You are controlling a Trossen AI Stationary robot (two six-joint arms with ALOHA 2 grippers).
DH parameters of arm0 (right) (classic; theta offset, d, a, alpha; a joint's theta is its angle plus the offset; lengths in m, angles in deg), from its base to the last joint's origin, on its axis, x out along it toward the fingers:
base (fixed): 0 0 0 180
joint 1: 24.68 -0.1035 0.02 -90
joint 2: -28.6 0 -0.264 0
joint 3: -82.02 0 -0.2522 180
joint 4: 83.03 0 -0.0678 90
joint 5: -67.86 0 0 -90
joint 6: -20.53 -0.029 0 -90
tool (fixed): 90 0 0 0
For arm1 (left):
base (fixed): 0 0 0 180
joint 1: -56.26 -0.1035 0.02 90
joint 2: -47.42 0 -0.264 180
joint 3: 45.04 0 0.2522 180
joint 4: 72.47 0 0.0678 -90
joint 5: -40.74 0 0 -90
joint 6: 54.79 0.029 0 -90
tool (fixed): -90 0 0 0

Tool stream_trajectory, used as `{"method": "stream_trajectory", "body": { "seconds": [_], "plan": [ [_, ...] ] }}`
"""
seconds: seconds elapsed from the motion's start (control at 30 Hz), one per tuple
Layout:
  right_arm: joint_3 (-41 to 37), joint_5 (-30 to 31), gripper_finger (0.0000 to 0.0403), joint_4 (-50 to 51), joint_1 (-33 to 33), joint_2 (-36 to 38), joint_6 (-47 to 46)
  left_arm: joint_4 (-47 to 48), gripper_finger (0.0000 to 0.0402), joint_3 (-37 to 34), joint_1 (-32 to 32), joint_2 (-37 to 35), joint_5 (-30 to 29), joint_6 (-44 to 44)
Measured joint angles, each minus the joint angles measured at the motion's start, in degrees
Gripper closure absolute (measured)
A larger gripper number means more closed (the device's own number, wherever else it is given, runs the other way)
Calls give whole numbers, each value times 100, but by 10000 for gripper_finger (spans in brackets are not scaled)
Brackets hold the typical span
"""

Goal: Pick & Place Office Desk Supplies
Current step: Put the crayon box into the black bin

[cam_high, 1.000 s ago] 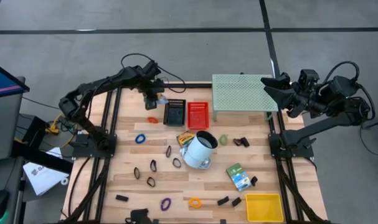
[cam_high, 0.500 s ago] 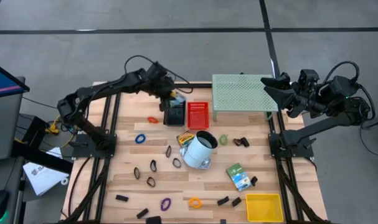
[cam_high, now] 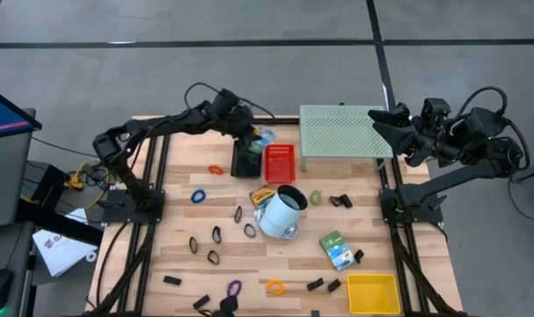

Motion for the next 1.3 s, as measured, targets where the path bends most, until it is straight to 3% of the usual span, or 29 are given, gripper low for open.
{"method": "stream_trajectory", "body": {
  "seconds": [0.1,0.37,0.6,0.77,1.1,1.3],
  "plan": [
    [0,0,153,10,0,-2,-51,-852,317,-540,-119,-163,359,-482],
    [4,2,153,-9,0,-70,-101,-3455,316,-2235,-448,-773,382,-1477],
    [4,245,153,-63,2,-232,-79,-5586,316,-3445,-504,-672,338,-2443],
    [2,464,153,-254,6,-277,85,-6149,316,-3742,-297,-577,-749,-2575],
    [2,797,153,-425,8,-302,364,-5652,320,-3811,895,-575,-3233,-2433],
    [1,901,153,-379,7,-304,363,-5667,318,-3801,1843,-575,-5372,-2543]
  ]
}}
